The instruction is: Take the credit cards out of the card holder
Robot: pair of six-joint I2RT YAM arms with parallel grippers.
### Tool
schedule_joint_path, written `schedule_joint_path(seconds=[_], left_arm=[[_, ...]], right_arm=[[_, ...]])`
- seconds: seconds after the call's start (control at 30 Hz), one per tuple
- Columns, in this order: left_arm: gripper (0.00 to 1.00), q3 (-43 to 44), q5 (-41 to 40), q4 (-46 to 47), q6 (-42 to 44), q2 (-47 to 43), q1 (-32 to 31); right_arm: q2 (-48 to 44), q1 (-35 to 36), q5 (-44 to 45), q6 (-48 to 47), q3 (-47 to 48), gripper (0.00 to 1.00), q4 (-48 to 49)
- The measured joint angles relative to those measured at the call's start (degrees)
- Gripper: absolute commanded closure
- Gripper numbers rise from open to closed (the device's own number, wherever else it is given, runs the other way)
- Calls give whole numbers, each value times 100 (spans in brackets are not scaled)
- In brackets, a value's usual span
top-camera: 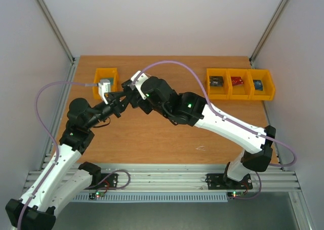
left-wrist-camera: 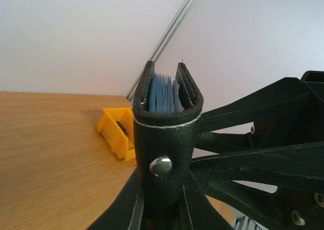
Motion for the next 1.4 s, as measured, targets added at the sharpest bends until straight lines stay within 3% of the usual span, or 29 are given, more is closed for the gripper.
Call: schedule_joint_path(seconds=[0.1,0.23,0.53,0.6,0.7,0.77,0.9,1.07,1.4], left_arm=[[100,-35,-46,-11,0,0,0],[100,-70,-103,-31,-2,22,0],[100,-90,85,-7,-20,-20,-13],[100,-96,149,-4,-17,-20,-48],[100,-109,195,4,-7,-24,-39],[100,-109,284,28,83,-55,-28],[100,-74,723,72,562,-133,-11],[100,173,1182,116,686,-175,-2],[100,319,1805,415,612,-223,37]], right_arm=[[76,42,179,33,7,79,-4],[162,101,391,105,7,98,-26],[111,-334,1189,505,-149,99,-313],[17,-448,962,597,-271,90,-323],[-313,-754,142,621,-533,59,-387],[-616,-1134,-619,695,-721,51,-442],[-1318,-1864,-2319,811,-1102,44,-363],[-1773,-1945,-3700,846,-1200,38,-254],[-2229,-2044,-5080,332,-1794,37,-323]])
